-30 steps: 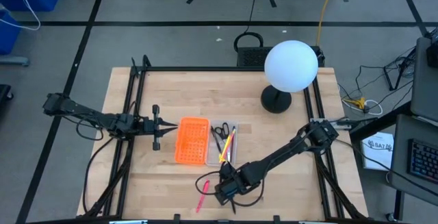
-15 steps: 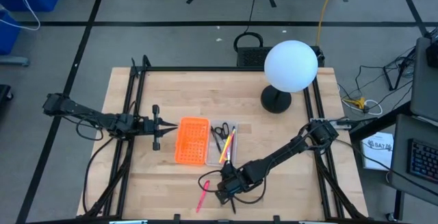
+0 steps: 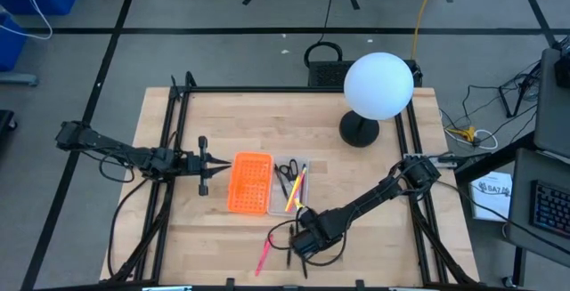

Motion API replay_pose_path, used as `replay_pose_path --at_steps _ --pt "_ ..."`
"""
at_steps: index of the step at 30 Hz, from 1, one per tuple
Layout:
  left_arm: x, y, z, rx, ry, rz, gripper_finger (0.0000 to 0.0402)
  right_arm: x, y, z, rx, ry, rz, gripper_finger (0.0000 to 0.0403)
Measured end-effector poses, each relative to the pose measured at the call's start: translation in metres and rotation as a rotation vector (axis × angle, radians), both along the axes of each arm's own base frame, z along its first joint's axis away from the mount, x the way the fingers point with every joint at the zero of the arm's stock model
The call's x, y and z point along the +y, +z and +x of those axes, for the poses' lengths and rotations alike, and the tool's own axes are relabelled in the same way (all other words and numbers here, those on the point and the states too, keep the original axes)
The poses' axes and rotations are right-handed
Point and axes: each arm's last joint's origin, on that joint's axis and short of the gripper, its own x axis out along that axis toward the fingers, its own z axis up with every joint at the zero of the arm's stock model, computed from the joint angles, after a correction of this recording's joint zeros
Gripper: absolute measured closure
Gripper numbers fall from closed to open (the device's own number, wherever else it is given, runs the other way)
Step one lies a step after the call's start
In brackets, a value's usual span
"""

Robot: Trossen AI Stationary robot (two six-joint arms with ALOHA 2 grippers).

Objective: Pick & place school supplies into a supply box
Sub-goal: Put the black pen into the supply box

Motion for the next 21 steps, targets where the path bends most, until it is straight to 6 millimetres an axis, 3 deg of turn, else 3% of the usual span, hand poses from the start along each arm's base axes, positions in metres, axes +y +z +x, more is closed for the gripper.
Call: replay_pose_path --at_steps 4,12,16,21 --pt "0.000 -0.002 0.000 0.015 0.001 -0.017 0.0360 -0.004 0.007 -0.005 0.015 0.002 -0.053 0.0242" --pt "0.000 -0.002 0.000 0.021 0.003 -0.059 0.0360 -0.008 0.039 -0.006 -0.137 -0.016 -0.121 0.0242" --pt "0.000 -0.003 0.000 0.027 0.004 -0.069 0.0360 -0.003 0.055 0.002 -0.245 -0.055 -0.005 0.0254" --pt "0.000 -0.005 0.000 0.052 0.005 -0.062 0.0360 0.009 0.051 0.020 -0.399 -0.038 0.130 0.0283"
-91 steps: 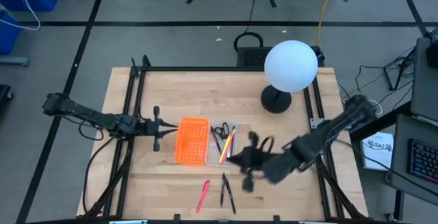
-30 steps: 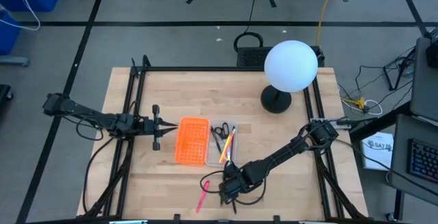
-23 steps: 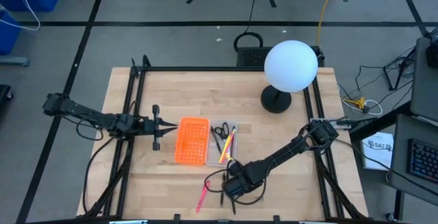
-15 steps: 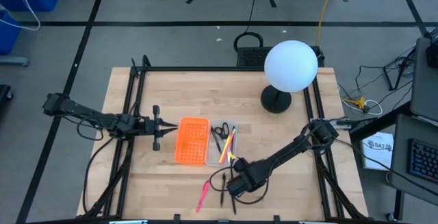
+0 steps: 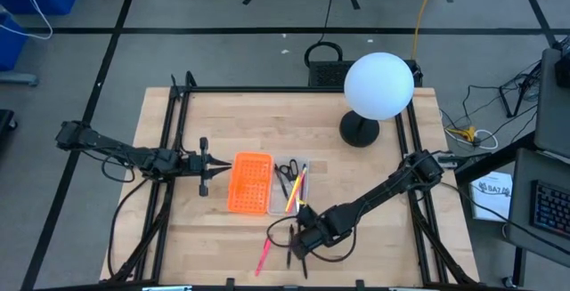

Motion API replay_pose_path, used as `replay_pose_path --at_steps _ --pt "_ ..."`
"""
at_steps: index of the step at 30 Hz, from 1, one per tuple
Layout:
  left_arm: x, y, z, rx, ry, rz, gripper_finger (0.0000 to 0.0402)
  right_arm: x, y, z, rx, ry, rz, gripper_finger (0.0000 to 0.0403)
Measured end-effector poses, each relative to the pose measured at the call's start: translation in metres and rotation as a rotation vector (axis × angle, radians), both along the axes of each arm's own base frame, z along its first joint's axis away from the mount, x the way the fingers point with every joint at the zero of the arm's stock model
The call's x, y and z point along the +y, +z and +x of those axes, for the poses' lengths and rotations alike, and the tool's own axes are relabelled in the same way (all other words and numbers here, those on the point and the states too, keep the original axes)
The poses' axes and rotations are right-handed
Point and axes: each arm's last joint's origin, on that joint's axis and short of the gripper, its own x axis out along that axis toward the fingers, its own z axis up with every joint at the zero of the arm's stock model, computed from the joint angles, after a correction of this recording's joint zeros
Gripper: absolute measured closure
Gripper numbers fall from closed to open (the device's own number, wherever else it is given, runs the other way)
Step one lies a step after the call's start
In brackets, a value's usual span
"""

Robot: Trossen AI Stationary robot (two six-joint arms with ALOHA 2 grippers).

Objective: Pick & place school supplies into a supply box
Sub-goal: Put the black pen into the supply box

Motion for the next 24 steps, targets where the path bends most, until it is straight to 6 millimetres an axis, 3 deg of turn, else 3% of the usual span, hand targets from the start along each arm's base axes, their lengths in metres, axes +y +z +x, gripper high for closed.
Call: replay_pose_path --at_steps 6,13,24 --pt "0.000 0.000 0.000 0.004 0.000 0.002 0.0360 0.007 0.002 0.007 -0.092 -0.005 0.026 0.0307" --pt "0.000 0.000 0.000 0.004 -0.001 0.012 0.0360 0.003 0.000 0.004 -0.067 0.007 -0.036 0.0310" --pt "0.000 -0.001 0.000 0.008 0.002 0.032 0.0360 0.000 -0.025 0.021 -0.077 0.050 0.013 0.0299"
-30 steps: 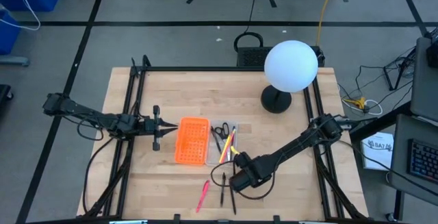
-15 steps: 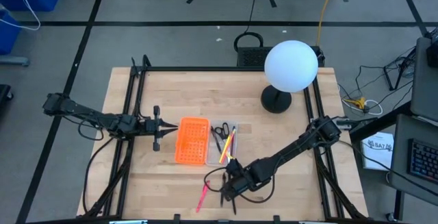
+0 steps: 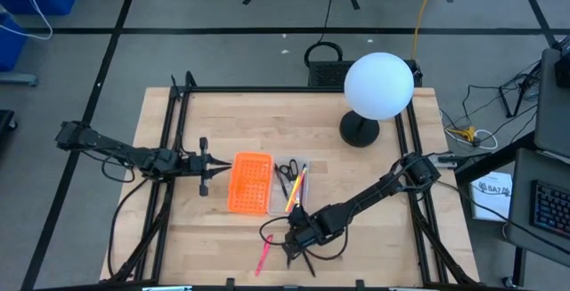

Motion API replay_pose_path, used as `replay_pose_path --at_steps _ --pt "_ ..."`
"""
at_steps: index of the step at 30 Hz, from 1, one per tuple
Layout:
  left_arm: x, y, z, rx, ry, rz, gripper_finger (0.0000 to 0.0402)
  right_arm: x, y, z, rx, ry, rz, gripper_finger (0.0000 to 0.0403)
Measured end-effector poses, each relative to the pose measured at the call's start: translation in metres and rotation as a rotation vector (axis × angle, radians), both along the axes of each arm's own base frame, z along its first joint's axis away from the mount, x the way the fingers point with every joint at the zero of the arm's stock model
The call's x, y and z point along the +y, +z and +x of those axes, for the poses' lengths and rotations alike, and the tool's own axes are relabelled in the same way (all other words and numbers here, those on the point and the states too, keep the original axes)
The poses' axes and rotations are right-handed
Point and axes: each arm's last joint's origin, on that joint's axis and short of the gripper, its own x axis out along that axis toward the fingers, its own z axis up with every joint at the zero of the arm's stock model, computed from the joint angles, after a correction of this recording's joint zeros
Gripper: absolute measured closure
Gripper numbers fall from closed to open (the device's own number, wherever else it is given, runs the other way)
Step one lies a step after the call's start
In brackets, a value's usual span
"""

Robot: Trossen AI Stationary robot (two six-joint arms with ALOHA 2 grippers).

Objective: Pick & place school supplies into a supply box
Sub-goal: Put the black pen into the supply box

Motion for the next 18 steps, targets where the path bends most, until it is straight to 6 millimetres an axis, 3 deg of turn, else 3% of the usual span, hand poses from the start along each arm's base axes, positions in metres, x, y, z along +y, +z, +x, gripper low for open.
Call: replay_pose_path --at_steps 9,18 --pt "0.000 0.000 0.000 0.004 0.013 0.000 0.0360 0.000 -0.006 -0.005 0.059 0.047 -0.024 0.0280" --pt "0.000 0.000 0.000 0.003 0.013 -0.005 0.0360 0.005 -0.012 -0.033 0.281 0.181 -0.114 0.0280"
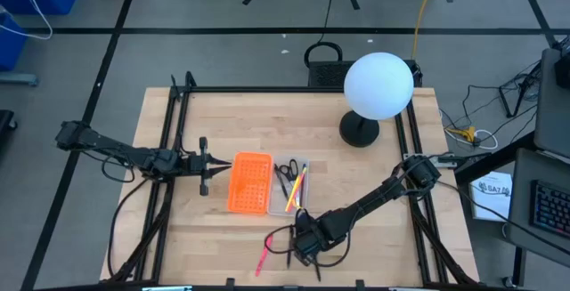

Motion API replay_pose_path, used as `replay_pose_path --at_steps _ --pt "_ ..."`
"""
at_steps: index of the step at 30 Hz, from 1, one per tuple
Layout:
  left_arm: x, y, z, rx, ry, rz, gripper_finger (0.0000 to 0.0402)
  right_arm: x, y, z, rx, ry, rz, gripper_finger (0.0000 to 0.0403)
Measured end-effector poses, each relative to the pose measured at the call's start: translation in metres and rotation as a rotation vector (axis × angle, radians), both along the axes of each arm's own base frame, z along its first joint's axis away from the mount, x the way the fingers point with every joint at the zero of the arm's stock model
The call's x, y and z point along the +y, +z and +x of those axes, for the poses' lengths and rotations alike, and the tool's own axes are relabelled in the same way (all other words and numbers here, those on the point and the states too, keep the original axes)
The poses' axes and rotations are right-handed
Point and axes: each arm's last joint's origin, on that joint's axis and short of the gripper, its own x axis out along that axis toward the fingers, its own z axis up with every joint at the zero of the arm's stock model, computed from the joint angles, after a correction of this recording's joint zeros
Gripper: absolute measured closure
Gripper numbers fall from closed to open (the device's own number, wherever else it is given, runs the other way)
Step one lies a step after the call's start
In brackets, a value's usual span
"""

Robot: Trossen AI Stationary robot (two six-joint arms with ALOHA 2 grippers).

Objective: Pick & place school supplies into a supply box
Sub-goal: Put the black pen into the supply box

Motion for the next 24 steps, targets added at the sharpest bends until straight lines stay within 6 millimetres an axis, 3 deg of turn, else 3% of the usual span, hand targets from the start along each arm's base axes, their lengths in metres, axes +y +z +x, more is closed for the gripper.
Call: replay_pose_path --at_steps 10,24 --pt "0.000 0.000 0.000 0.000 0.000 0.000 0.0360 -0.011 0.002 -0.031 0.285 0.027 -0.186 0.0280" --pt "0.000 0.000 0.000 -0.002 0.003 -0.022 0.0360 -0.013 0.008 -0.028 0.223 0.077 -0.212 0.0279"
